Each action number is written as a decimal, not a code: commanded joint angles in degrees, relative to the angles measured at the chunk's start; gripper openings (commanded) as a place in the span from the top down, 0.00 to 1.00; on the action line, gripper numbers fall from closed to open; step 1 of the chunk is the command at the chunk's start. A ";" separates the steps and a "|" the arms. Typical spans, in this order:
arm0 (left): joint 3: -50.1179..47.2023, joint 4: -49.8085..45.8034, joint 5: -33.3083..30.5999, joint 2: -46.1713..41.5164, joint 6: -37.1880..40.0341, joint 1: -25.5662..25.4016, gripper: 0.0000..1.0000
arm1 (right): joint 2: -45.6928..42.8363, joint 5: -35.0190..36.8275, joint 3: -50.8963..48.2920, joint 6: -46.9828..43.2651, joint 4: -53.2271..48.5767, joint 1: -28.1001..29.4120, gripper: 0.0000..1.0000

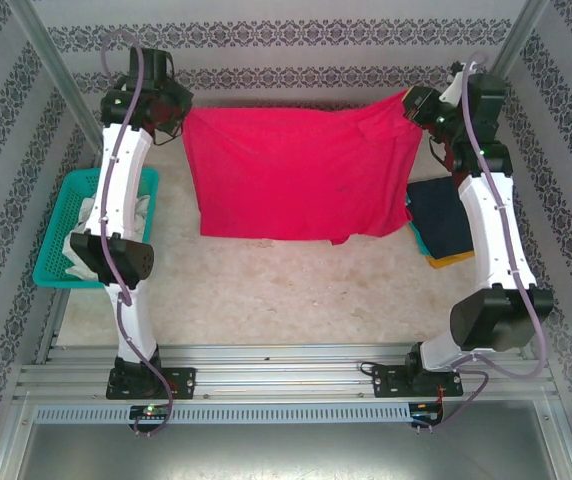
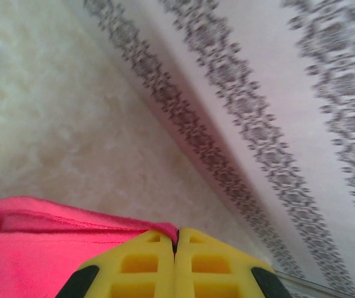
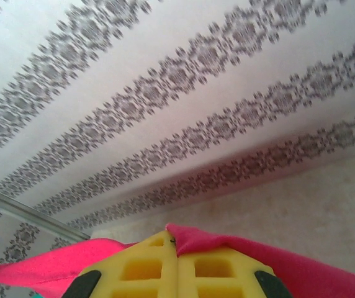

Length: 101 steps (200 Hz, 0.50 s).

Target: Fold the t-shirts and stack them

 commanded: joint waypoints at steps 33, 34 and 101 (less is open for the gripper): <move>-7.84 -2.03 -7.10 -17.44 5.23 0.56 1.00 | -16.44 2.98 -3.26 -3.50 0.41 0.02 1.00; -8.07 -1.92 -7.17 -17.74 5.25 0.60 1.00 | -16.80 3.01 -3.39 -3.59 0.30 -0.01 1.00; -16.53 -3.66 -8.99 -31.62 7.32 0.56 1.00 | -31.29 5.04 -4.25 -4.80 -6.82 0.06 1.00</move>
